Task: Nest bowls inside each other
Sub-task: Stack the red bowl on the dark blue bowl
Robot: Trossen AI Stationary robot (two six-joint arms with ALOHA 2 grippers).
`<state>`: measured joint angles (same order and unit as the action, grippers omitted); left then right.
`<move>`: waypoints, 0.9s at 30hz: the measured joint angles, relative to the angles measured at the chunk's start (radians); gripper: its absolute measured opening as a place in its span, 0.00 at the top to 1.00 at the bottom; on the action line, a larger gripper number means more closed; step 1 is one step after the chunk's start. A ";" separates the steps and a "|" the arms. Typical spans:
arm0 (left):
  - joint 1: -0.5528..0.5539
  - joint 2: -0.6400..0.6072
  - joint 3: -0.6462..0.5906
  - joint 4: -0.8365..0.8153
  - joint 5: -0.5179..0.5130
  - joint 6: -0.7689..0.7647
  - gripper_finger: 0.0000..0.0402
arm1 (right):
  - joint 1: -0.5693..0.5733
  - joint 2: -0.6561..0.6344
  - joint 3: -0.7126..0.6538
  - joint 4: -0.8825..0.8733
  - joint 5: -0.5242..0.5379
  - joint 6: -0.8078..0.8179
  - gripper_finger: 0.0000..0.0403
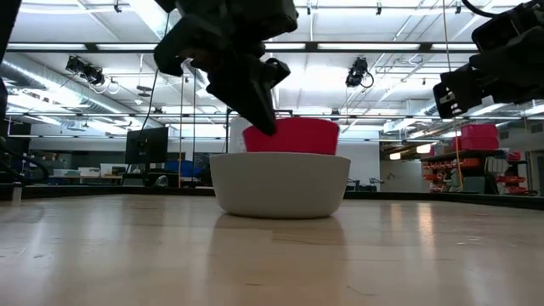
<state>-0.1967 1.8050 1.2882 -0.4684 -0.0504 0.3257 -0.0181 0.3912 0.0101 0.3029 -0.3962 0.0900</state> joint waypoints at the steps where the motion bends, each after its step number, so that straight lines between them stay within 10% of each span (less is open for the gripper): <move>1: 0.000 0.000 0.006 -0.022 0.000 0.000 0.99 | 0.000 0.000 0.000 -0.004 0.000 0.000 0.58; 16: 0.020 0.000 0.013 -0.021 0.061 -0.019 0.98 | 0.000 0.000 0.000 0.001 0.000 0.000 0.63; 27: 0.020 0.000 0.013 -0.026 0.117 -0.038 0.66 | 0.000 0.000 0.000 0.000 0.000 0.004 0.63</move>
<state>-0.1768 1.8050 1.3010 -0.4946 0.0662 0.2874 -0.0181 0.3911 0.0101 0.3031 -0.3964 0.0937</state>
